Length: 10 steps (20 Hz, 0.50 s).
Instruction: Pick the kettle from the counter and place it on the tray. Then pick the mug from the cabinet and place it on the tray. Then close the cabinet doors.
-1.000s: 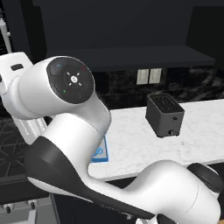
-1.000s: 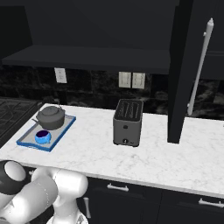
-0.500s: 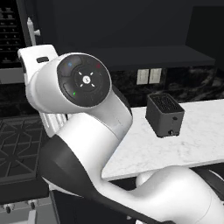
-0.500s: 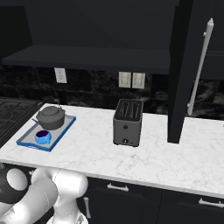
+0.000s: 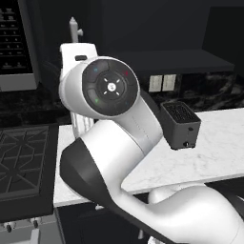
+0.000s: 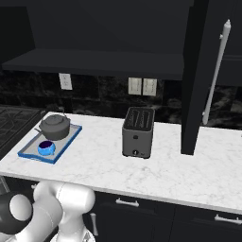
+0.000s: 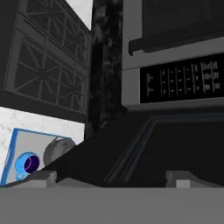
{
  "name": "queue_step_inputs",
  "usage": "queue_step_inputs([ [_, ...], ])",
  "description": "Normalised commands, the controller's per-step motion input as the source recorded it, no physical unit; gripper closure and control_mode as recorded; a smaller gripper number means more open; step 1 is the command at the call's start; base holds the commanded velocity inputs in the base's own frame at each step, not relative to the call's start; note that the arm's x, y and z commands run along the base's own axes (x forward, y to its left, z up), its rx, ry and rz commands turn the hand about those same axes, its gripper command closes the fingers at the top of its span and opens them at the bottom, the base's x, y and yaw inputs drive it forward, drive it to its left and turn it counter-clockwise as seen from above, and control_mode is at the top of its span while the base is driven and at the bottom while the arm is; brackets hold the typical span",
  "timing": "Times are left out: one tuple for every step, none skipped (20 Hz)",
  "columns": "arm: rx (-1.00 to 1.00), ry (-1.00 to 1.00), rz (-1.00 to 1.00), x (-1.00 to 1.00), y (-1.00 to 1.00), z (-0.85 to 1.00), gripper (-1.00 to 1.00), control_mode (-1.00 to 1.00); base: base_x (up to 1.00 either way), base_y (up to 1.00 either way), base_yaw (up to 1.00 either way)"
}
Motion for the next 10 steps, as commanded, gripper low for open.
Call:
queue_step_inputs([
  [0.08,0.0,-0.17,0.51,-0.71,0.0,-1.0,-1.0,0.0,0.0,0.0],
  [0.07,0.0,-0.18,0.5,-0.72,0.0,-1.0,-1.0,0.0,0.0,0.0],
  [0.04,0.0,-0.19,0.51,-0.72,0.0,-1.0,-1.0,0.0,0.0,0.0],
  [0.03,0.0,-0.19,0.53,-0.71,0.0,-1.0,-1.0,0.0,0.0,0.0],
  [0.02,0.0,-0.19,0.54,-0.71,0.0,-1.0,-1.0,0.0,0.0,0.0],
  [0.01,0.0,-0.19,0.54,-0.71,0.0,-1.0,-1.0,0.0,0.0,0.0],
  [0.0,0.0,-0.2,0.55,-0.7,0.0,-1.0,-1.0,0.0,0.0,0.0],
  [0.0,0.0,-0.2,0.58,-0.68,0.0,-1.0,-1.0,0.0,0.0,0.0],
  [0.0,0.0,-0.2,0.64,-0.63,0.0,-1.0,-1.0,0.0,0.0,0.0],
  [0.0,0.0,-0.18,0.68,-0.61,0.0,-1.0,-1.0,0.0,0.0,0.0],
])
